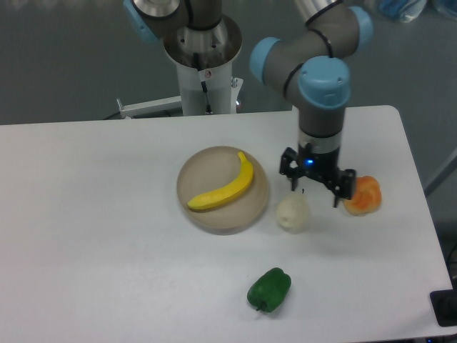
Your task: Place bananas on a plate
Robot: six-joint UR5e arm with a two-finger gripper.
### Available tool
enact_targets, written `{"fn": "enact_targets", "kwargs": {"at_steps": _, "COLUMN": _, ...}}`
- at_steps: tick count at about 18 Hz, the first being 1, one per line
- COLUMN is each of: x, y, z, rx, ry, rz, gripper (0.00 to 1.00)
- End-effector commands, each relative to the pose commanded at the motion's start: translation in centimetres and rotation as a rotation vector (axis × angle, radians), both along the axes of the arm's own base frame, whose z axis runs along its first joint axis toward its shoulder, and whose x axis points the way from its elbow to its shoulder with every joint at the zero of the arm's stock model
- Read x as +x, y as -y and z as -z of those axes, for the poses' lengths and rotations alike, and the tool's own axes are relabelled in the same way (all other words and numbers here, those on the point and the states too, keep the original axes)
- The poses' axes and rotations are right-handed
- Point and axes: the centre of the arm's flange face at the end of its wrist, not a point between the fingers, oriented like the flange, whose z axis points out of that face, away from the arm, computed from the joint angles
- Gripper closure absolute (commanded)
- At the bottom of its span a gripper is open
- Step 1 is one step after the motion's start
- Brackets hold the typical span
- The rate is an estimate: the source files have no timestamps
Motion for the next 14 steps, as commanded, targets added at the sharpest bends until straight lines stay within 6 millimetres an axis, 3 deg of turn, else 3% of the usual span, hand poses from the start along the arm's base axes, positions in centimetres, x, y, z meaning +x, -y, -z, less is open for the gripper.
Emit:
{"fn": "enact_targets", "kwargs": {"at_steps": 7, "x": -6.1, "y": 0.7, "z": -1.4, "rx": -0.05, "ry": -0.059, "rz": 0.151, "gripper": 0.0}}
{"fn": "enact_targets", "kwargs": {"at_steps": 9, "x": -8.0, "y": 1.9, "z": -2.0, "rx": -0.06, "ry": -0.084, "rz": 0.179, "gripper": 0.0}}
{"fn": "enact_targets", "kwargs": {"at_steps": 14, "x": -8.0, "y": 2.3, "z": -2.0, "rx": -0.065, "ry": -0.086, "rz": 0.189, "gripper": 0.0}}
